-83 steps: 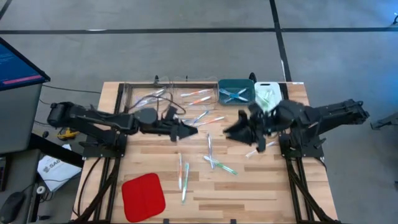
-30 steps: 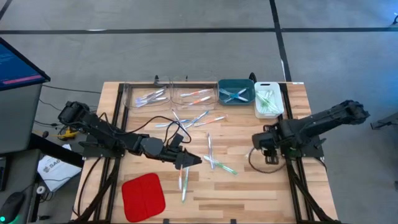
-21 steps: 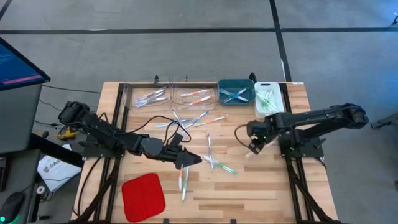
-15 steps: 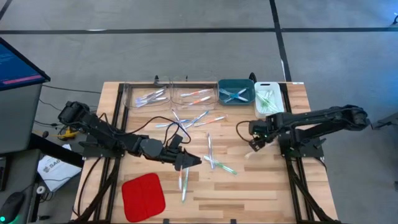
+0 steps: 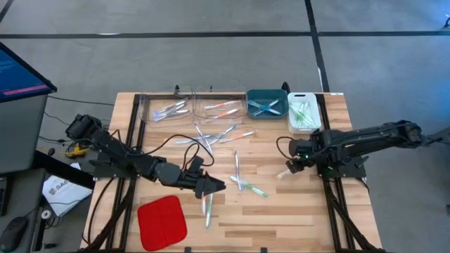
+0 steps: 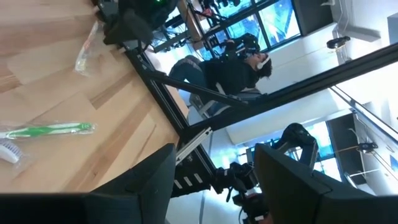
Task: Pick & Place Toothbrushes
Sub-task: Put the orange toothbrush into the right transparent bin
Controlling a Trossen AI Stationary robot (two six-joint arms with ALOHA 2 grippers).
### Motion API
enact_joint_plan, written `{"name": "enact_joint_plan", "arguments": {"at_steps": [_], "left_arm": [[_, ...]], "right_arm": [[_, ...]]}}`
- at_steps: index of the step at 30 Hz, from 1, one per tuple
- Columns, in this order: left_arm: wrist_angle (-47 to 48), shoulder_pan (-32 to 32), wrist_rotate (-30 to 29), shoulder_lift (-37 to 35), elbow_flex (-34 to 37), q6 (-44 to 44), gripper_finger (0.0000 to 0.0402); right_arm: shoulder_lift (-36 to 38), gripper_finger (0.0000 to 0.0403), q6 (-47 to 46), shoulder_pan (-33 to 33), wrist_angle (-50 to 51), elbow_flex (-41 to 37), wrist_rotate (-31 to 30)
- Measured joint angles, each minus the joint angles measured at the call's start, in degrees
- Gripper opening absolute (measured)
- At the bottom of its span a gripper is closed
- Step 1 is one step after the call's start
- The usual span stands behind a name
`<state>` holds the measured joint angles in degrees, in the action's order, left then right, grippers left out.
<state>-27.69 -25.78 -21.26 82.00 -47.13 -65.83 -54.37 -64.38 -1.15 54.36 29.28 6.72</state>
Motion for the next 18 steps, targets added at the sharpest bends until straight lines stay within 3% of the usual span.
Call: {"name": "enact_joint_plan", "arguments": {"at_steps": [10,18], "left_arm": [[-0.3,0.04,-0.23,0.0,0.0,-0.01,0.0214],[-0.3,0.04,-0.21,0.0,0.0,-0.01,0.0214]], "right_arm": [[-4.76,0.0166,17.05,-4.93,-1.07,0.0,-4.93],[-12.21,0.0181,23.71,-7.11,-1.17,0.0,-7.18]]}}
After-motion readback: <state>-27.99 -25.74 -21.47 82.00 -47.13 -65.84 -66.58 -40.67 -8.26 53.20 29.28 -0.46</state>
